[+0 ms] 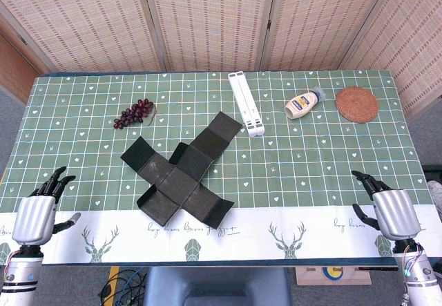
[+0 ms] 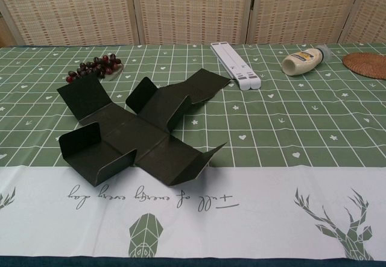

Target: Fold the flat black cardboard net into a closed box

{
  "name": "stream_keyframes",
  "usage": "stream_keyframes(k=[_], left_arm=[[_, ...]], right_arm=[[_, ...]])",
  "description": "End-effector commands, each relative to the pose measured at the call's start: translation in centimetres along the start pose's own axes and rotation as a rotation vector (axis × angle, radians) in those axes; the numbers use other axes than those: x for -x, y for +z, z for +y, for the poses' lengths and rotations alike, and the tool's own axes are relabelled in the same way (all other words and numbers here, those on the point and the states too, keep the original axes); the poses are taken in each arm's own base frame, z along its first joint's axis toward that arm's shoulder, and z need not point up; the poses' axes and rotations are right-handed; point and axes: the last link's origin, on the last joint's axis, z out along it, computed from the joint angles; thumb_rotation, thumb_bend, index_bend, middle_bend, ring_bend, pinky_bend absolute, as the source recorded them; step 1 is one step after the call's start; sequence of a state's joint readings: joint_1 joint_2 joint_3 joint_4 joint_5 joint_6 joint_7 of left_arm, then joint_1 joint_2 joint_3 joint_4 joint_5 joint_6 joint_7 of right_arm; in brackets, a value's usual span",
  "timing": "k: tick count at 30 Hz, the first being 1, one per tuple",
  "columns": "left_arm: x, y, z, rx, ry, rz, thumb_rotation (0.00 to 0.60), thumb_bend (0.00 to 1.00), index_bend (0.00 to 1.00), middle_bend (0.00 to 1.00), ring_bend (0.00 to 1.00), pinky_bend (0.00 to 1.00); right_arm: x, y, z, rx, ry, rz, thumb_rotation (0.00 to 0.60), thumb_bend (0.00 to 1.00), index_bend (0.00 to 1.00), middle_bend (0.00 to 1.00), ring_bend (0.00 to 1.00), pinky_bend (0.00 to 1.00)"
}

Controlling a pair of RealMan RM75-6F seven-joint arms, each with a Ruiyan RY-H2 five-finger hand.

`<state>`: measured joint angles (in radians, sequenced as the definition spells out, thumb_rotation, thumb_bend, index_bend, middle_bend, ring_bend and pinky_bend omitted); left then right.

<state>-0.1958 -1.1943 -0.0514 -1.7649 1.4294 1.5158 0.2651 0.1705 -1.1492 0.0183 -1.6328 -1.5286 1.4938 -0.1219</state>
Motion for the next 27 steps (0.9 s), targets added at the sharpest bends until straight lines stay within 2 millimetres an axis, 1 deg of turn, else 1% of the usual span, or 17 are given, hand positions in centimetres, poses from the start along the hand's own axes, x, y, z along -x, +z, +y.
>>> stream_keyframes(k=[1,3,6,7,11,13,14,15,17,21,24,27], left_arm=[[0.1,-0.1,-0.1,-0.001,0.003,-0.001,0.600,0.05,0.22,0.13,0.27,0.44],[0.1,-0.2,-0.1,-0.004,-0.007,0.000,0.600,0.05,0.22,0.13,0.27,0.44],[0.2,-0.3,-0.2,-0.002,-0.017,-0.004,0.600,0.05,0.22,0.13,0.27,0.44],[0.2,-0.3,-0.2,0.001,-0.021,-0.006,0.600,0.05,0.22,0.13,0.27,0.44],[-0.2,-0.4,-0.2,0.009,-0.042,0.012,0.600,0.05,0.22,0.13,0.27,0.44],[-0.4,-0.5,-0.2,0.013,-0.043,0.021,0.600,0.05,0.22,0.13,0.27,0.44],[-0.4,-0.5,-0.2,0.014,-0.043,0.023,0.600,0.05,0.22,0.13,0.27,0.44],[-0.5,-0.6,-0.3,0.015,-0.043,0.024,0.600,0.05,0.22,0.13,0.27,0.44],[-0.6,-0.7,-0.3,0.017,-0.042,0.024,0.600,0.05,0.22,0.13,0.27,0.44],[-0.8,-0.9,-0.4,0.020,-0.043,0.025,0.600,0.05,0.22,0.13,0.27,0.44],[-1.1,-0.9,-0.5,0.017,-0.045,0.034,0.600,0.05,0.22,0.13,0.27,0.44],[-1.3,-1.0,-0.7,0.010,-0.046,0.039,0.600,0.05,0.22,0.13,0.27,0.44]], right_arm=[[-0.1,0.1,-0.4,-0.016,-0.007,0.001,0.600,0.33,0.18,0.31,0.48,0.76],[-0.2,0.3,-0.6,-0.030,-0.014,0.002,0.600,0.33,0.18,0.30,0.48,0.76],[-0.5,1.4,-1.7,-0.082,-0.034,-0.001,0.600,0.33,0.18,0.30,0.48,0.77],[-0.6,1.8,-2.2,-0.106,-0.041,-0.003,0.600,0.33,0.18,0.30,0.50,0.78],[-0.6,4.3,-4.9,-0.218,-0.091,-0.017,0.600,0.33,0.18,0.30,0.61,0.93],[-0.5,5.9,-6.8,-0.276,-0.114,-0.026,0.600,0.33,0.18,0.30,0.66,0.97],[-0.4,6.6,-7.6,-0.299,-0.119,-0.030,0.600,0.33,0.18,0.30,0.70,0.99],[-0.3,7.5,-8.8,-0.330,-0.126,-0.040,0.600,0.33,0.18,0.30,0.73,1.00],[-0.1,8.9,-10.5,-0.369,-0.130,-0.064,0.600,0.33,0.18,0.30,0.77,1.00],[1.1,12.2,-14.3,-0.442,-0.142,-0.131,0.600,0.33,0.18,0.30,0.79,1.00],[2.1,14.1,-16.6,-0.481,-0.163,-0.167,0.600,0.33,0.18,0.29,0.79,1.00],[3.3,16.0,-19.2,-0.521,-0.191,-0.181,0.600,0.33,0.18,0.28,0.79,1.00]])
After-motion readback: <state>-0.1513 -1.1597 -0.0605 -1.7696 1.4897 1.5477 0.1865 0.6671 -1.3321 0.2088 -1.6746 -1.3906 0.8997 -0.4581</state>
